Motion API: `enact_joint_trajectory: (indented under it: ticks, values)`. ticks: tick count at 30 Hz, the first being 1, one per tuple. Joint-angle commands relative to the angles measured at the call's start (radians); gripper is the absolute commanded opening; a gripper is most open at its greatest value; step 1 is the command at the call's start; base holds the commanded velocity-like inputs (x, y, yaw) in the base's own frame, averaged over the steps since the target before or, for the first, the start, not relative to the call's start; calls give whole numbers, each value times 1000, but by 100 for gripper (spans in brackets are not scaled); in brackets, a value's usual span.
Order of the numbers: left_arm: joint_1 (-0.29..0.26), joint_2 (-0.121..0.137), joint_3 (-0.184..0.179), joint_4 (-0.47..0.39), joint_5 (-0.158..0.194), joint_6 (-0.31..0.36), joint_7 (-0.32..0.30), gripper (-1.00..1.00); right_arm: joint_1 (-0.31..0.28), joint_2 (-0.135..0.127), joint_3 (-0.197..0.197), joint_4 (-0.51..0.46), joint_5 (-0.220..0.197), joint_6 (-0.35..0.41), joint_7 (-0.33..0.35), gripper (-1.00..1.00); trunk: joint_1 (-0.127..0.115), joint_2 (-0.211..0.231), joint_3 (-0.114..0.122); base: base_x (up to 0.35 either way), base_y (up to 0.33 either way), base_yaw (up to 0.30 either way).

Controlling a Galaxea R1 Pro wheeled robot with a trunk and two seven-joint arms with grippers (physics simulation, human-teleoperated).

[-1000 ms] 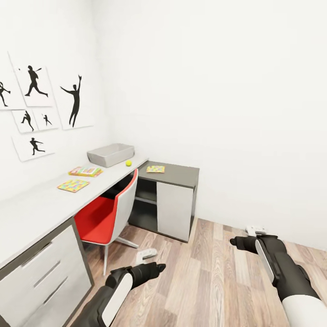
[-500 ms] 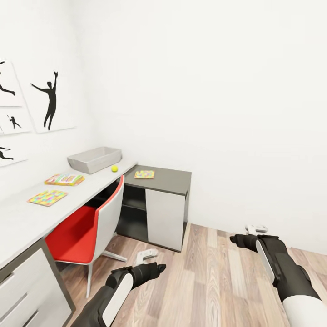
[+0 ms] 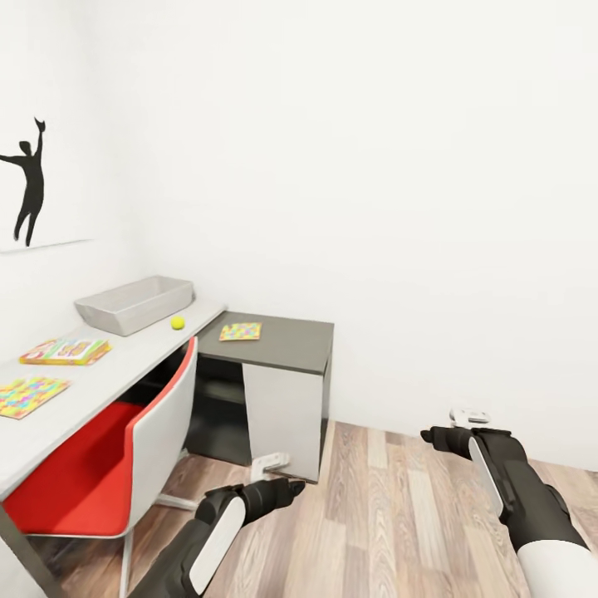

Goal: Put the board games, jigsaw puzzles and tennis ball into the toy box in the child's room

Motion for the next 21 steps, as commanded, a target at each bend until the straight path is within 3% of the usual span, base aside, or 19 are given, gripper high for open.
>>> enact_joint_trajectory:
  ticks: [1, 8, 14, 21]
  values:
    - [-1, 1, -1, 0, 12, 1, 9, 100, -1, 0, -1, -1, -1, 5, 4, 100, 1, -1, -1, 345, 0, -286]
    - [-1, 2, 7, 8, 16, -19, 10, 100, -1, -1, -3, -1, -1, 6, 4, 100, 1, -1, -1, 252, 0, -293]
    - [-5, -2, 16, 35, 16, -16, 25, 100, -1, -1, -3, -1, -1, 6, 4, 100, 1, -1, -1, 45, 0, -296]
    - [-49, -8, 34, 140, 18, -17, 29, 100, -1, -1, -3, -1, -1, 6, 4, 100, 1, -1, -1, 4, 0, -296]
